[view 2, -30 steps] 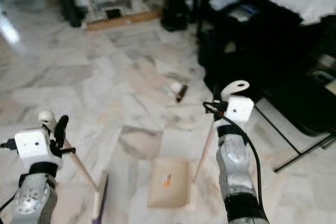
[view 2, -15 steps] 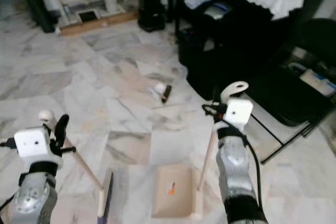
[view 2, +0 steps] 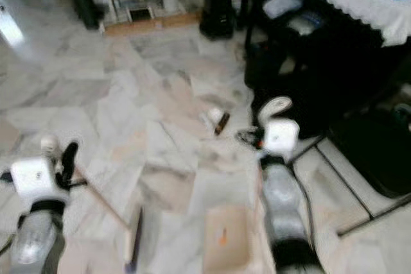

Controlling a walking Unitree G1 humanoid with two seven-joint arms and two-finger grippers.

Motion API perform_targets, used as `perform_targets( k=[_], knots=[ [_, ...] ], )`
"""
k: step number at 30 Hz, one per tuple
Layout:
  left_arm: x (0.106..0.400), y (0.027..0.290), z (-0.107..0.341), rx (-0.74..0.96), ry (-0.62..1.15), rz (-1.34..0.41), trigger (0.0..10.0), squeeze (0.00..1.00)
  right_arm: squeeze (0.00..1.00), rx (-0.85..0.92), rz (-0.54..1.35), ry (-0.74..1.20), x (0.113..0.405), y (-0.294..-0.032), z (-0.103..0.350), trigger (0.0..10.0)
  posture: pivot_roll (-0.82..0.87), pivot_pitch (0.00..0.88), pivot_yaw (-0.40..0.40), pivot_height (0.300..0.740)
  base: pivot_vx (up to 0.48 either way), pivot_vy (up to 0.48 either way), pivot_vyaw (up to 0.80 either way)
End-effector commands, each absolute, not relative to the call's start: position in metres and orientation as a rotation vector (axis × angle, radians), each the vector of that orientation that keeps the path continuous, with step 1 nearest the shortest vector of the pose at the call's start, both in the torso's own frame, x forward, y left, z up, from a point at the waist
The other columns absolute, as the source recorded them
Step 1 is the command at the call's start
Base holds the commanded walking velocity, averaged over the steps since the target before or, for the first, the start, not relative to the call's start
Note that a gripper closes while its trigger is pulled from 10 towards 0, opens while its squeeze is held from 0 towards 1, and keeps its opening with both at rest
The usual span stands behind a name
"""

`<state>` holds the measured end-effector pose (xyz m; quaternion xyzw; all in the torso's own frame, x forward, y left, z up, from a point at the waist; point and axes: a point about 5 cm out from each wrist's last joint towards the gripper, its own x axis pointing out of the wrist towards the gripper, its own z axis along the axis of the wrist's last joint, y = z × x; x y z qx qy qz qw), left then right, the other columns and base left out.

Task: Sweep floor

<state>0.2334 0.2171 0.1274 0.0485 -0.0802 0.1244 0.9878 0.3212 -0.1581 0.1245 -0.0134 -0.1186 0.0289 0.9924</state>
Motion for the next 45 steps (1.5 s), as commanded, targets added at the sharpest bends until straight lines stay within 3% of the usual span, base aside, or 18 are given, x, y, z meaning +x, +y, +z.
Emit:
perform_targets(
  k=[1,8,45],
  knots=[
    [0.233,0.218,0.134,0.102,-0.193,0.259,10.0,0.0,0.0,-0.035,0.047,-0.277,0.319,-0.164,0.132,10.0,-0.01,0.092,0.022,0.74,0.394,0.0,0.79],
    [0.234,0.219,0.135,0.1,-0.196,0.271,10.0,0.0,0.0,-0.031,0.086,-0.288,0.318,-0.158,0.133,10.0,-0.01,0.092,0.021,0.74,0.395,0.0,0.75],
    [0.235,0.216,0.131,0.07,-0.202,0.277,10.0,0.0,0.0,-0.008,0.154,-0.297,0.319,-0.154,0.135,10.0,-0.02,0.03,0.007,0.74,0.395,0.0,0.0]
  ],
)
